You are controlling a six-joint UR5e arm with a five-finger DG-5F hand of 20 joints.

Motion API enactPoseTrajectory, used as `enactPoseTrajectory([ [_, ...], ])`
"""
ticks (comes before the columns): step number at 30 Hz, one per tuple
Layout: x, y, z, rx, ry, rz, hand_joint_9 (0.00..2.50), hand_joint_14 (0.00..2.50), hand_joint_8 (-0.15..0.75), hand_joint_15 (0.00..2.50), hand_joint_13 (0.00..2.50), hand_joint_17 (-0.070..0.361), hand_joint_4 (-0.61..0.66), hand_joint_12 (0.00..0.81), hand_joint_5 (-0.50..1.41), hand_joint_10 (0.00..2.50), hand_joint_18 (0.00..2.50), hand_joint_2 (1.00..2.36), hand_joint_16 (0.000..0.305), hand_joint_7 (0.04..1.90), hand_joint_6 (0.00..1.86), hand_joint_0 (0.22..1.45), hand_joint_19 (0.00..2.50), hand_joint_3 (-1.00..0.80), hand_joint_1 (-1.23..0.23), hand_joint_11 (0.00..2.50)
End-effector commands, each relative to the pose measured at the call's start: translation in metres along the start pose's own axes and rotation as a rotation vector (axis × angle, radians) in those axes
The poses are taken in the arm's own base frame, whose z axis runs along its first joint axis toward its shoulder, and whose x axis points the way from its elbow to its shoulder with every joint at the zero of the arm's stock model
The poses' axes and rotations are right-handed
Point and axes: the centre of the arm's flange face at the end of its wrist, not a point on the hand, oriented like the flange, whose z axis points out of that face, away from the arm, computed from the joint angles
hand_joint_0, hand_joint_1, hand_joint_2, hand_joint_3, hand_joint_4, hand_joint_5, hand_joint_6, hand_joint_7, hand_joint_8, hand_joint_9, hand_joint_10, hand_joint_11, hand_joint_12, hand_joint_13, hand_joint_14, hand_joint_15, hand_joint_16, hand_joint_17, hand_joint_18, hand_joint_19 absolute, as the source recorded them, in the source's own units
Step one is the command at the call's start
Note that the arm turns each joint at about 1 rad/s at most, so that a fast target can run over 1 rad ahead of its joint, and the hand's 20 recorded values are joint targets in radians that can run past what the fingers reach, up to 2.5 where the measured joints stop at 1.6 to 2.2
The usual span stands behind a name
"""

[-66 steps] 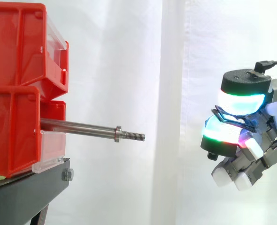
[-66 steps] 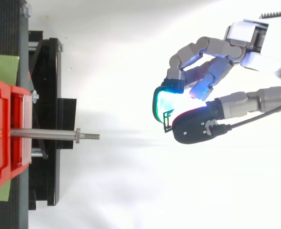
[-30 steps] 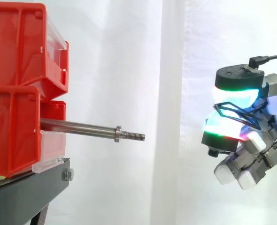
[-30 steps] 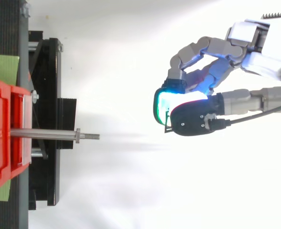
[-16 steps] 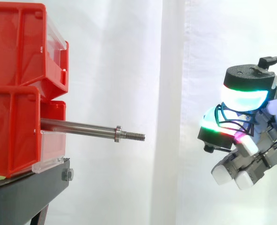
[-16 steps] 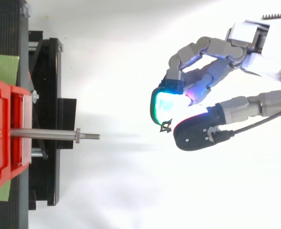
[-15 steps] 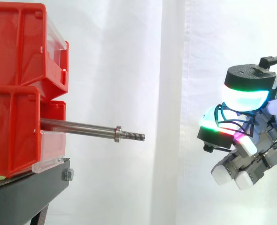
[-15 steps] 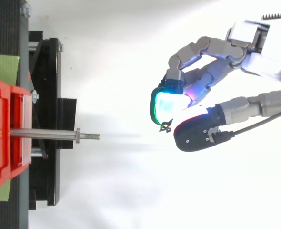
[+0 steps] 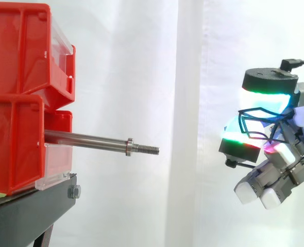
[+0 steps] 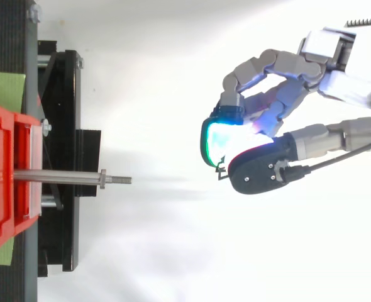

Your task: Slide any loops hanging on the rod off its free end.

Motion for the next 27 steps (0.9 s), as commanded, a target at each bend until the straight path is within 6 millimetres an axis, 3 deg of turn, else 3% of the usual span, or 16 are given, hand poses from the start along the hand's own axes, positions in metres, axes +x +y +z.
enactPoseTrajectory([
  [1,0.0,0.0,0.0,0.0,-0.002,0.0,1.21,0.01,0.258,0.32,0.73,0.107,0.12,0.337,-0.08,0.02,0.61,1.01,0.047,1.05,0.9,0.59,0.41,-0.35,-0.63,0.51],
  [10,0.004,0.001,-0.001,0.0,-0.007,0.003,1.26,0.01,0.275,0.34,0.75,0.107,0.13,0.342,-0.08,0.02,0.63,1.01,0.048,1.05,0.89,0.6,0.41,-0.35,-0.57,0.51],
  [19,0.009,0.001,-0.001,-0.001,-0.011,0.007,1.18,0.02,0.285,0.34,0.74,0.109,0.17,0.344,-0.1,0.02,0.65,1.02,0.048,1.02,0.91,0.62,0.38,-0.26,-0.81,0.54],
  [27,0.01,0.001,-0.002,0.003,-0.012,0.011,1.2,0.01,0.264,0.33,0.74,0.108,0.07,0.337,-0.1,0.02,0.64,1.02,0.048,1.03,0.91,0.62,0.39,-0.22,-0.81,0.54],
])
